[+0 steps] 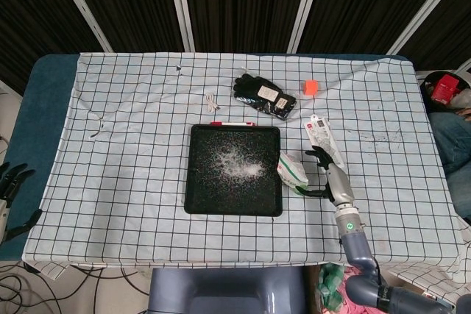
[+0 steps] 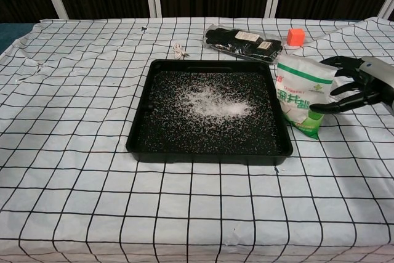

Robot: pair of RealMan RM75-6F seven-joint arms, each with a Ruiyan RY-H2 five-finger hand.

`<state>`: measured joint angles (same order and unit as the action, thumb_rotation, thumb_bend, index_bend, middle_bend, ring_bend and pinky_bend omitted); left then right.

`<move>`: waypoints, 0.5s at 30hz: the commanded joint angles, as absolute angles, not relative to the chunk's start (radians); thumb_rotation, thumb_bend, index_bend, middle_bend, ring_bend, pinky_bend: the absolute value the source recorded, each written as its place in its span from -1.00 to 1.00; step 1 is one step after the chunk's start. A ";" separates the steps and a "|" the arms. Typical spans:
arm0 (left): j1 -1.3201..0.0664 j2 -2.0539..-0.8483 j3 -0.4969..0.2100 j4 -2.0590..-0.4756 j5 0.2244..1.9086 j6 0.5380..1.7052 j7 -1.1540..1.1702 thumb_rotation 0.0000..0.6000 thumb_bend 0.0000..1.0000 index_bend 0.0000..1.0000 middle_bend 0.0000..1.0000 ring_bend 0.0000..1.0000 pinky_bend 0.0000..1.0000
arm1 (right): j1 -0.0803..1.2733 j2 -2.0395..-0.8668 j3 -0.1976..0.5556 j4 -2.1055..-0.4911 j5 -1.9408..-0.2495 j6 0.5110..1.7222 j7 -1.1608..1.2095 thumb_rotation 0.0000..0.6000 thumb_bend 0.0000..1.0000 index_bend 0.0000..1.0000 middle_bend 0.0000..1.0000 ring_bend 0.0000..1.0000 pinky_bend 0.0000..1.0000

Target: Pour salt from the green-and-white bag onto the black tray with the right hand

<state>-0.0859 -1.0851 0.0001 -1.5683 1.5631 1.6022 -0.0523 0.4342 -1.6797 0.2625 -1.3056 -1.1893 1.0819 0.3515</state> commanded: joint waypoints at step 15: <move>-0.079 -1.087 -0.019 -1.580 1.540 1.582 -0.035 1.00 -0.49 -0.63 -0.75 -1.00 -0.88 | 0.461 -1.751 0.284 -1.242 -1.167 1.053 0.366 1.00 -0.88 -0.58 -0.80 -0.81 -0.55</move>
